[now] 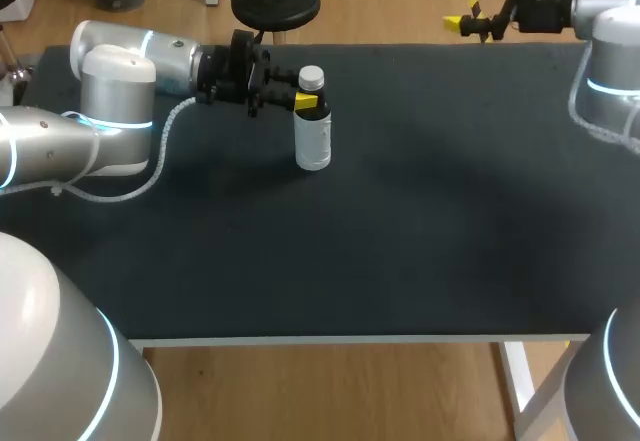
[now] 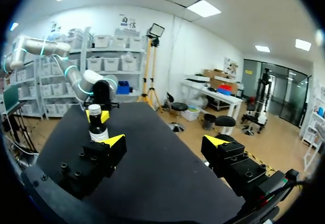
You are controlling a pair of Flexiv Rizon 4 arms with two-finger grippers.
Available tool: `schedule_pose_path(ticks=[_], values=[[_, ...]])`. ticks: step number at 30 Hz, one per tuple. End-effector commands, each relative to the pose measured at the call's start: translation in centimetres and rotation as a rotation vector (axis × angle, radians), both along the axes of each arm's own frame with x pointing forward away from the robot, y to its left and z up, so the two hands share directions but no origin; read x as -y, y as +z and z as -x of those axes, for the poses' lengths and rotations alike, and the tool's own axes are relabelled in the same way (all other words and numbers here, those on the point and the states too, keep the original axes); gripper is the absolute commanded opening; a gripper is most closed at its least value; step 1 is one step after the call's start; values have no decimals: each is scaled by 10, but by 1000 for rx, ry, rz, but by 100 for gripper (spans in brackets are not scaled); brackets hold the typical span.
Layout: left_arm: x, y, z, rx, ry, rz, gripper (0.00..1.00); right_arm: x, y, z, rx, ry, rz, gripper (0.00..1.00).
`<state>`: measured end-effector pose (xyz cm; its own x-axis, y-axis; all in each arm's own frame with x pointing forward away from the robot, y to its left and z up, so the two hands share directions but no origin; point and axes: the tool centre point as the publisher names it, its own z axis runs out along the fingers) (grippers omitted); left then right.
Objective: Unscrew the bottle cap
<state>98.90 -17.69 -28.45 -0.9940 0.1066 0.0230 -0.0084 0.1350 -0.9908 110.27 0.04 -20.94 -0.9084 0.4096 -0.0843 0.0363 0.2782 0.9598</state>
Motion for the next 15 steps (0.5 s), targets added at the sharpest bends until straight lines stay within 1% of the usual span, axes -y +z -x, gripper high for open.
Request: schedule_pose_path(ticks=[1,6,7,9,15], values=[[-1,-1,-2,-1,-7,2,0,-4,-7,-6,-45,196,-40,100],[-1,-1,-2,-1,-7,2,0,-13,-6,-3,-59,272,-46,100],[-1,-1,-2,-1,-7,2,0,-15,-5,-2,-58,285,-31,100],[-1,-1,-2,-1,-7,2,0,-16,-4,-2,-73,296,-18,100],[-1,-1,-2,-1,-7,2,0,-16,-4,-2,-73,296,-18,100]])
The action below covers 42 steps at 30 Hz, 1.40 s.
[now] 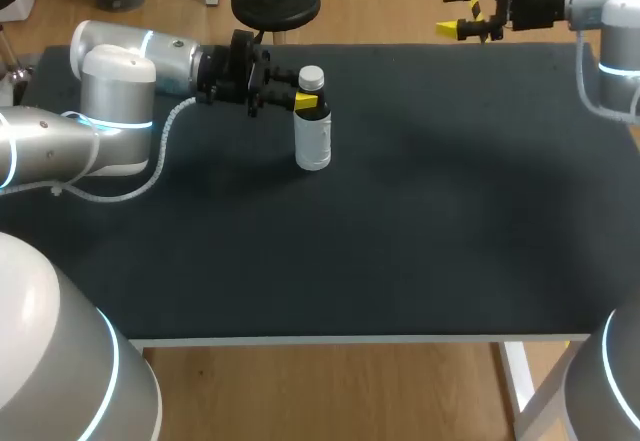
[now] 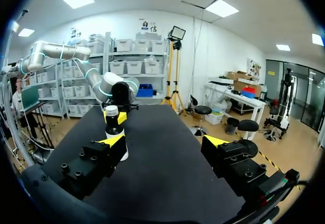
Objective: Unscrew the bottle cap
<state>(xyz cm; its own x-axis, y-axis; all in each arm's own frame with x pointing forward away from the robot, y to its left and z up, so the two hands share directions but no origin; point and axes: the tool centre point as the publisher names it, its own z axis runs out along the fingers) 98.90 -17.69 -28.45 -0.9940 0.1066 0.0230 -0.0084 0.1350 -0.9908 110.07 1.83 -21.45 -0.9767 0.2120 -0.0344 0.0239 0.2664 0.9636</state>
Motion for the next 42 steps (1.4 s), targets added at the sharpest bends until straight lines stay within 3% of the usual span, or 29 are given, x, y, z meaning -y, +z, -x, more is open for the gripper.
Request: schedule_pose_path(ticks=[1,13,27,42], values=[[-1,-1,-2,-1,-7,2,0,2,1,-4,-26,86,2,100],[-1,-1,-2,-1,-7,2,0,2,1,-4,-26,86,2,100],[-1,-1,-2,-1,-7,2,0,-58,-1,4,70,157,-23,100],[-1,-1,-2,-1,-7,2,0,-115,-11,29,29,204,-60,100]])
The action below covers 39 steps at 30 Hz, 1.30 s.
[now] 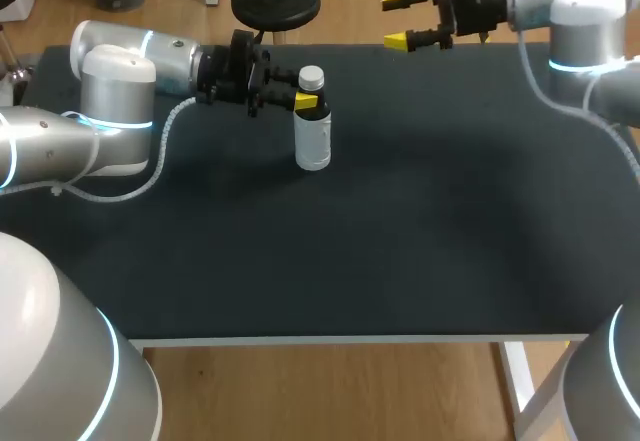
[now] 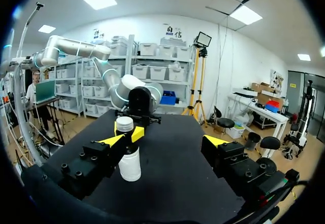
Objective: Unscrew the bottle cap
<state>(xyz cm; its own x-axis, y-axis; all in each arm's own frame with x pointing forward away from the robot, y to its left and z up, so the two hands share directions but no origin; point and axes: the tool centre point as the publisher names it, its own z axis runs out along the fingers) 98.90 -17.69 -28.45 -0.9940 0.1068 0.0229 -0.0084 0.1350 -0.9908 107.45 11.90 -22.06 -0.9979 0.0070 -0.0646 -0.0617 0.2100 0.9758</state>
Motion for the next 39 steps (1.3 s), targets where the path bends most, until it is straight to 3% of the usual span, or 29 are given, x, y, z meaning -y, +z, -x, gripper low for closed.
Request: schedule_pose_path(ticks=[1,14,39], values=[[-1,-1,-2,-1,-7,1,0,-19,-6,6,-16,-8,-9,100],[-1,-1,-2,-1,-7,1,0,-61,-17,30,-68,-1,-55,100],[-1,-1,-2,-1,-7,1,0,-101,-20,63,-123,24,-82,100]])
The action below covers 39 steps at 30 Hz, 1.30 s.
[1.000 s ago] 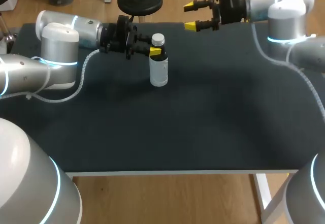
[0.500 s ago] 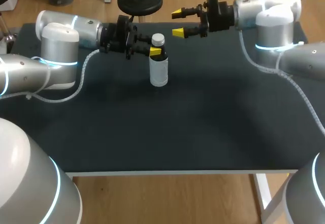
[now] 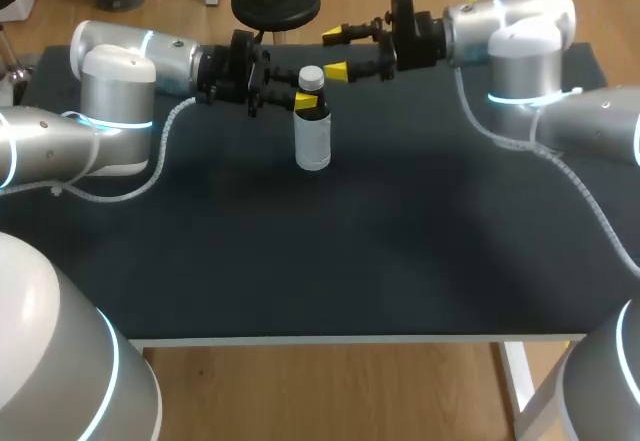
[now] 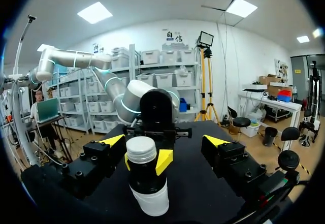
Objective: Unscrew the bottle cap
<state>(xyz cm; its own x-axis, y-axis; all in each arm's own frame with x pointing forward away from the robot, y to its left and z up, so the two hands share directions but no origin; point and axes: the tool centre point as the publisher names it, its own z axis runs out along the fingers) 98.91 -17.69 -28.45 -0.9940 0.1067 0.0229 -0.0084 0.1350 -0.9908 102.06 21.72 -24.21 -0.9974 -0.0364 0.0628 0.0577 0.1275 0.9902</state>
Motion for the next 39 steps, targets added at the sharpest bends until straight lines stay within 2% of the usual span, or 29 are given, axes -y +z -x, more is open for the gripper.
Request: schedule_pose_path(ticks=[1,14,25,32,39], values=[[-1,-1,-2,-1,-7,2,0,-3,1,10,6,-21,3,100],[-1,-1,-2,-1,-7,2,0,-12,1,20,2,-28,-19,100],[-1,-1,-2,-1,-7,2,0,-23,-7,20,-16,-59,-17,100],[-1,-1,-2,-1,-7,2,0,-28,-4,25,-12,-116,-10,100],[-1,-1,-2,-1,-7,2,0,-32,1,31,-3,-207,45,100]])
